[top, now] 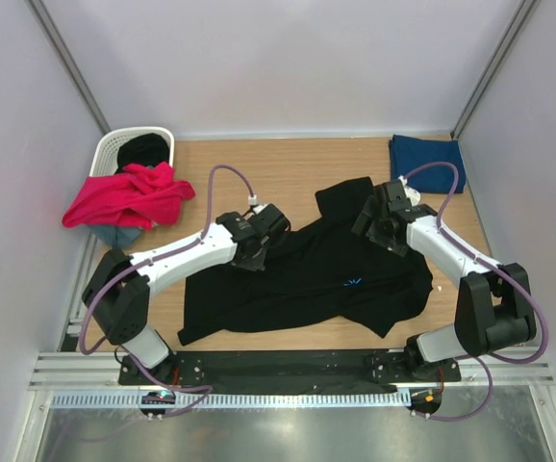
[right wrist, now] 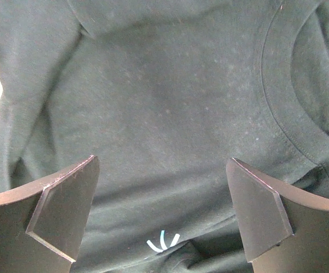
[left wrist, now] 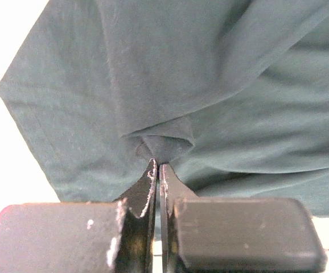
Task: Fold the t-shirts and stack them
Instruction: Flatten the tshirt out
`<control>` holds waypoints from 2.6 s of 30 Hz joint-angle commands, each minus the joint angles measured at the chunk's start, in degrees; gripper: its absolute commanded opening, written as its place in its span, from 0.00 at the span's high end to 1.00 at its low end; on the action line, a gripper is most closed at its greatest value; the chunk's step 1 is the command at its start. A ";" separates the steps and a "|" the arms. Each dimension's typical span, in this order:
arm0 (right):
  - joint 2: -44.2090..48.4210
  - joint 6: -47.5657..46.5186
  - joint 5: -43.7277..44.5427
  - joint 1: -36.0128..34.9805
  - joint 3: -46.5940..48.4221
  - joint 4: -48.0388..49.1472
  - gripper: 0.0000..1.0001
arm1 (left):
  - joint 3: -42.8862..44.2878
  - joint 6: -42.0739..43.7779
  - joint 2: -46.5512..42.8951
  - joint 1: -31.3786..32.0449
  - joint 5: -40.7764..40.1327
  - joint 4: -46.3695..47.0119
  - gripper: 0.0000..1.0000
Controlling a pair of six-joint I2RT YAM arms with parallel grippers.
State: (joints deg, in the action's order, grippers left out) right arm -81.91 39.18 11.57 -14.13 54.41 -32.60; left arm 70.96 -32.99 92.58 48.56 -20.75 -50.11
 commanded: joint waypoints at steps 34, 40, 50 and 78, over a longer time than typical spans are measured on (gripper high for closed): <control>-35.86 -15.27 -0.40 7.53 40.24 11.32 0.04 | -15.06 -13.16 -21.82 -19.72 -5.44 -0.70 1.00; -45.16 -18.17 -4.45 8.42 50.24 9.67 0.20 | -14.09 -11.22 -21.12 -21.22 -4.74 -0.69 1.00; -51.24 -20.55 -0.85 8.50 55.62 5.89 0.34 | -14.27 -10.34 -21.03 -22.19 -3.68 -0.25 1.00; -55.73 -25.82 1.00 7.36 55.98 2.10 0.73 | -15.24 -9.90 -21.21 -23.42 -4.65 -0.52 1.00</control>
State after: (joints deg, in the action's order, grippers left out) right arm -134.98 14.85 12.01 -6.46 109.75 -28.27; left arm 54.98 -44.01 71.75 25.74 -23.94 -50.46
